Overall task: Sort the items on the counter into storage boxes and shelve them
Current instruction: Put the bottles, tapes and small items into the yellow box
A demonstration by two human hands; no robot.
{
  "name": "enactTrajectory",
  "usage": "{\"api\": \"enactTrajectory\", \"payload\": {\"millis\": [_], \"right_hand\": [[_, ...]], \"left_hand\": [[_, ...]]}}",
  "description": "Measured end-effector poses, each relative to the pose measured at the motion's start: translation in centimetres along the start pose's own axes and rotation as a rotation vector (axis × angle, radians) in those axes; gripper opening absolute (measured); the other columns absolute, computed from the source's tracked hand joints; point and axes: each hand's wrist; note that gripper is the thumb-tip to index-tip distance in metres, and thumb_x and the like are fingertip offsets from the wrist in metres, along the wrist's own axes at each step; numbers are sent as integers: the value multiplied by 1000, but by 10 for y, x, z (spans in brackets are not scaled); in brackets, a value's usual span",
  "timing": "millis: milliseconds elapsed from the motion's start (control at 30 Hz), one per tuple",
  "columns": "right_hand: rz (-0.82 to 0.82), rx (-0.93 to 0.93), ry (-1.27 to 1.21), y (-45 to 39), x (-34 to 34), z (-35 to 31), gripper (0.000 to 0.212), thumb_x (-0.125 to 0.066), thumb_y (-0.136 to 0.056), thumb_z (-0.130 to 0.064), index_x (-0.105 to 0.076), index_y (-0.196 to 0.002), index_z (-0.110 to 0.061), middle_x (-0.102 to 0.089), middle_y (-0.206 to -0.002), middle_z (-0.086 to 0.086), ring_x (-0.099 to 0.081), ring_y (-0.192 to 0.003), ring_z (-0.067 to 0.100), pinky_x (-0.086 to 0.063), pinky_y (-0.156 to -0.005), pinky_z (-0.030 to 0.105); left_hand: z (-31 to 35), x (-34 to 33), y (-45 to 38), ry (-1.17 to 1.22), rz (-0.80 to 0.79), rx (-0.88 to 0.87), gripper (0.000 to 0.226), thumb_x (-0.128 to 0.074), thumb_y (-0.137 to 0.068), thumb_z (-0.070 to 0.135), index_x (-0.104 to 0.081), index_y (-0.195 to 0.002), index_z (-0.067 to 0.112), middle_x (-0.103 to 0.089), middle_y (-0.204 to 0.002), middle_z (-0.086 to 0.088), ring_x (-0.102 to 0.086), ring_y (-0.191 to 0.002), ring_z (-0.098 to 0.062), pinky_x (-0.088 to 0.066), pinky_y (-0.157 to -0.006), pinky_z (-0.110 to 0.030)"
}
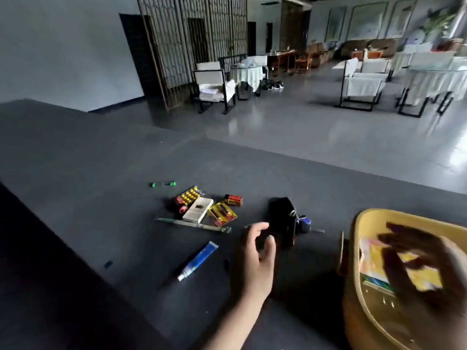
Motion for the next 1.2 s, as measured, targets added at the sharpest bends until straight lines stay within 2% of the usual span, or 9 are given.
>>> {"api": "enactTrajectory", "payload": {"millis": [100, 233, 433, 533, 633, 767, 933, 1100, 1200], "right_hand": [[-68, 257, -72, 32, -60, -45, 25, -57, -85, -29, -65, -108, -36, -60, -100, -23, -58, -88, -2, -40, -76, 8], [-261, 261, -32, 55, -143, -41, 27, -74, -76, -12, -70, -101, -22, -66, -97, -15, -63, -85, 14, -51, -71, 25], [-425, 7, 257, 76, -206, -10, 50, -83, -61, -50, -68, -106, -33, -65, -103, -13, -63, -94, 18, -52, -72, 31], [-393, -53, 352, 79, -214, -4, 47, -78, -62, -57, -67, -103, -37, -63, -100, -15, -60, -93, 16, -49, -73, 30], [-380, -88, 399, 80, -217, -5, 37, -76, -69, -53, -69, -100, -34, -64, -97, -14, -59, -93, 16, -49, -75, 29], [-402, -128, 316, 77, -208, -11, 25, -75, -76, -45, -72, -96, -31, -63, -96, -14, -57, -97, 15, -48, -80, 26], [-312, -160, -46, 55, -164, -42, 23, -76, -79, -33, -69, -101, -29, -57, -100, -16, -59, -97, 5, -50, -82, 25], [-113, -22, -118, 12, -70, -70, 24, -73, -80, -36, -67, -103, -34, -58, -99, -20, -59, -94, -2, -45, -76, 9], [43, -15, -31, -7, -5, -53, 20, -71, -79, -39, -66, -98, -37, -59, -97, -21, -58, -91, -3, -40, -72, 5]], "left_hand": [[-49, 54, -7, -207, 83, 83, 26, -62, -85, 12, -63, -109, 23, -64, -105, 5, -59, -100, -11, -46, -89, -35], [-102, 102, -13, -420, 52, 92, 29, -71, -76, 4, -67, -102, 16, -63, -102, 0, -63, -93, -23, -52, -81, -42], [-151, 110, -16, -371, -94, 97, 45, -83, -69, 12, -66, -111, 14, -60, -104, 5, -62, -95, -21, -52, -83, -45], [-159, 106, -19, -478, -137, 47, 53, -83, -69, 27, -64, -119, 23, -68, -103, 6, -61, -95, -19, -50, -84, -42], [-159, 98, -21, -399, -167, 118, 51, -78, -76, 18, -60, -124, 20, -67, -111, 1, -61, -102, -21, -50, -89, -45], [-153, 94, -20, -375, -153, 105, 41, -73, -79, 6, -64, -118, 13, -67, -108, -5, -61, -101, -25, -49, -87, -41], [-117, 90, -27, -270, -28, -37, 32, -72, -78, -2, -68, -109, 5, -64, -101, -4, -64, -92, -30, -45, -79, -31], [-12, 41, -40, 6, -4, -207, 33, -69, -82, 5, -67, -115, 12, -63, -109, -1, -60, -99, -8, -40, -82, -3], [51, 1, -35, 166, -82, -359, 30, -66, -83, 2, -66, -113, 3, -61, -106, -5, -55, -101, 8, -38, -81, 0]]}}
Point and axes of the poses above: each hand's wrist, its own y-axis away from the middle knuckle, its own x-axis out of the back of the hand, z = x × y
